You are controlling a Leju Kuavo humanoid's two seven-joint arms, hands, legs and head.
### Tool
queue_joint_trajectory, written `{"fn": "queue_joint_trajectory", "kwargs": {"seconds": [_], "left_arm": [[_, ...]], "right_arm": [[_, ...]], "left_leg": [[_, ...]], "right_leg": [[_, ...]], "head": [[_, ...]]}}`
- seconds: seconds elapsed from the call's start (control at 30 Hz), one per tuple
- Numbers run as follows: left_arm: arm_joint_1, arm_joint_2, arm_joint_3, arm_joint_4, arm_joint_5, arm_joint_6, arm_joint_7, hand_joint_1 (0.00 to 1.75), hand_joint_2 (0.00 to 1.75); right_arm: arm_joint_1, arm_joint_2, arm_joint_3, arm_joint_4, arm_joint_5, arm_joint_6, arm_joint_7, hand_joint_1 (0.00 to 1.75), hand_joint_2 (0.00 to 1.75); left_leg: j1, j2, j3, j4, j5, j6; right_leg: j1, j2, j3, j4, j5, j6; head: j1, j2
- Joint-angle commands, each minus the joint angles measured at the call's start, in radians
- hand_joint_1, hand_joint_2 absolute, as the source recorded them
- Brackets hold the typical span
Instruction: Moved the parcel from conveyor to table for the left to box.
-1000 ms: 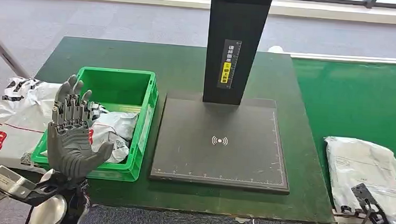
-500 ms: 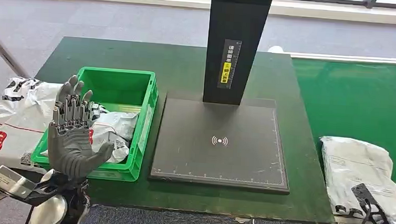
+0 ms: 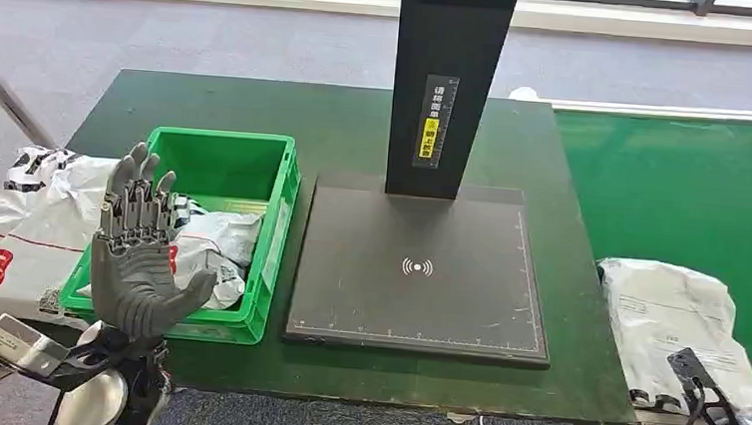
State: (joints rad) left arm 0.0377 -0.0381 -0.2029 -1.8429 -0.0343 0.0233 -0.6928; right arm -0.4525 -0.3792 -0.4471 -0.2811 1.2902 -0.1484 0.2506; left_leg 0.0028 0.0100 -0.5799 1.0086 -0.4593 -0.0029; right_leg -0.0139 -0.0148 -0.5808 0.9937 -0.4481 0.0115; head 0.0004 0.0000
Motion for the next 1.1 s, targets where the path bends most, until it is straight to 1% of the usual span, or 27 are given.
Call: {"fn": "queue_joint_trajectory", "kwargs": {"seconds": [0.03,0.5,0.53,0.57,0.63,0.7,0.73,0.77,0.8,0.83,0.87,0.9,0.93,0.97,1.0,1.03,1.07,1.1], "left_arm": [[-0.016,0.023,-0.022,0.042,-0.002,-0.001,0.002,0.00,1.75],[-0.016,0.023,-0.022,0.042,-0.002,-0.001,0.002,0.00,1.75],[-0.015,0.027,-0.033,0.036,-0.038,-0.019,0.008,0.00,1.75],[-0.014,0.020,-0.035,0.031,-0.043,-0.023,0.011,0.00,1.75],[-0.012,0.018,-0.038,0.026,-0.048,-0.023,0.015,0.00,1.75],[-0.012,0.018,-0.038,0.026,-0.048,-0.023,0.015,0.00,1.75],[-0.011,0.016,-0.035,0.025,-0.048,-0.023,0.015,0.00,1.75],[-0.006,0.011,-0.030,0.021,-0.049,-0.022,0.015,0.00,1.75],[0.001,0.004,-0.023,0.012,-0.055,-0.024,0.016,0.00,1.75],[0.005,0.000,-0.019,0.008,-0.059,-0.027,0.016,0.00,1.75],[0.016,-0.008,-0.008,0.002,-0.072,-0.030,0.009,0.00,1.75],[0.029,-0.013,0.001,-0.002,-0.081,-0.037,0.001,0.00,1.75],[0.036,-0.015,0.004,-0.004,-0.086,-0.041,-0.002,0.00,1.75],[0.049,-0.021,0.009,-0.011,-0.096,-0.047,-0.005,0.00,1.75],[0.059,-0.030,0.014,-0.021,-0.104,-0.053,-0.005,0.00,1.75],[0.072,-0.038,0.020,-0.034,-0.115,-0.054,-0.005,0.00,1.75],[0.082,-0.042,0.022,-0.043,-0.120,-0.055,-0.005,0.00,1.75],[0.088,-0.045,0.024,-0.049,-0.124,-0.055,-0.005,0.00,1.75]], "right_arm": [[-0.003,0.021,-0.049,0.041,-0.003,0.005,-0.004,1.75,1.75],[-0.003,0.021,-0.049,0.041,-0.003,0.005,-0.004,1.75,1.75],[0.016,0.034,-0.129,-0.021,-0.079,-0.247,-0.178,0.00,1.75],[0.003,0.008,-0.134,-0.018,-0.079,-0.334,-0.184,0.00,1.75],[0.010,0.003,-0.141,-0.055,-0.079,-0.297,-0.186,0.00,1.75],[0.010,0.003,-0.141,-0.055,-0.079,-0.297,-0.186,0.00,1.75],[0.014,0.013,-0.172,-0.086,-0.111,-0.338,-0.235,0.00,1.75],[0.012,0.010,-0.208,-0.119,-0.156,-0.376,-0.310,0.00,1.75],[0.014,0.010,-0.242,-0.175,-0.216,-0.368,-0.386,0.00,1.75],[0.026,0.017,-0.268,-0.254,-0.281,-0.338,-0.454,0.00,1.75],[0.099,0.113,-0.326,-0.603,-0.561,-0.196,-0.728,0.00,1.75],[0.227,0.205,-0.288,-1.029,-0.612,-0.053,-0.607,0.00,1.75],[0.276,0.243,-0.271,-1.194,-0.611,-0.015,-0.539,0.00,1.75],[0.317,0.277,-0.237,-1.344,-0.637,-0.002,-0.554,0.00,1.75],[0.335,0.304,-0.211,-1.433,-0.643,0.000,-0.555,0.00,1.75],[0.348,0.313,-0.160,-1.500,-0.631,0.012,-0.561,0.00,1.75],[0.347,0.319,-0.127,-1.521,-0.619,0.009,-0.544,0.00,1.75],[0.347,0.313,-0.094,-1.518,-0.618,0.003,-0.534,0.00,1.75]], "left_leg": [[0.001,-0.001,0.001,-0.002,0.000,-0.001],[0.001,-0.001,0.002,-0.002,0.001,0.000],[0.000,-0.001,0.001,-0.002,0.000,0.000],[0.001,-0.001,0.002,-0.002,0.001,-0.001],[0.000,-0.001,0.001,-0.001,0.000,0.000],[-0.001,0.000,0.000,-0.001,0.000,0.000],[-0.002,-0.001,0.000,-0.001,0.000,0.000],[-0.002,-0.001,0.000,-0.002,0.001,0.000],[-0.001,-0.001,0.000,-0.001,0.000,0.000],[-0.001,0.000,0.001,-0.002,0.000,0.000],[-0.002,0.001,0.000,-0.001,0.000,0.000],[-0.003,0.003,-0.001,-0.001,0.000,0.000],[-0.003,0.004,-0.001,-0.001,0.000,-0.001],[-0.003,0.003,-0.002,-0.001,0.000,-0.001],[-0.003,0.005,-0.001,-0.002,-0.001,-0.001],[-0.002,0.002,-0.001,-0.003,-0.001,-0.002],[-0.002,0.001,-0.003,-0.002,-0.001,-0.002],[-0.001,0.001,-0.002,-0.002,-0.001,-0.002]], "right_leg": [[0.001,0.001,0.002,-0.002,0.000,-0.001],[0.001,0.001,0.002,-0.002,0.001,-0.001],[0.000,0.001,0.002,-0.002,0.000,-0.001],[0.001,0.001,0.002,-0.003,0.001,-0.001],[0.000,0.000,0.001,-0.001,0.000,0.000],[-0.002,0.001,-0.001,0.000,0.000,-0.001],[-0.002,0.000,-0.001,0.000,0.000,0.000],[-0.002,0.000,0.000,-0.001,0.000,-0.001],[-0.001,0.000,0.000,-0.001,0.000,-0.001],[0.000,0.002,0.001,-0.002,0.001,-0.001],[-0.002,0.002,-0.001,0.000,0.000,-0.001],[-0.003,0.004,-0.004,0.001,0.001,-0.001],[-0.003,0.006,-0.004,0.001,0.001,-0.001],[-0.003,0.005,-0.004,0.001,0.001,-0.001],[-0.002,0.007,-0.004,0.002,0.000,-0.002],[-0.002,0.006,-0.002,0.002,-0.001,-0.002],[-0.002,0.003,-0.004,0.003,-0.001,-0.002],[-0.001,0.003,-0.003,0.002,-0.001,-0.003]], "head": [[0.000,0.000],[0.000,0.000],[0.000,0.000],[0.000,0.000],[0.000,0.000],[0.000,0.000],[0.000,0.000],[0.000,0.000],[0.000,0.000],[0.000,0.000],[0.000,0.000],[0.000,0.000],[0.000,0.000],[0.000,0.000],[0.000,0.000],[0.000,0.000],[0.000,0.000],[0.000,0.000]]}}
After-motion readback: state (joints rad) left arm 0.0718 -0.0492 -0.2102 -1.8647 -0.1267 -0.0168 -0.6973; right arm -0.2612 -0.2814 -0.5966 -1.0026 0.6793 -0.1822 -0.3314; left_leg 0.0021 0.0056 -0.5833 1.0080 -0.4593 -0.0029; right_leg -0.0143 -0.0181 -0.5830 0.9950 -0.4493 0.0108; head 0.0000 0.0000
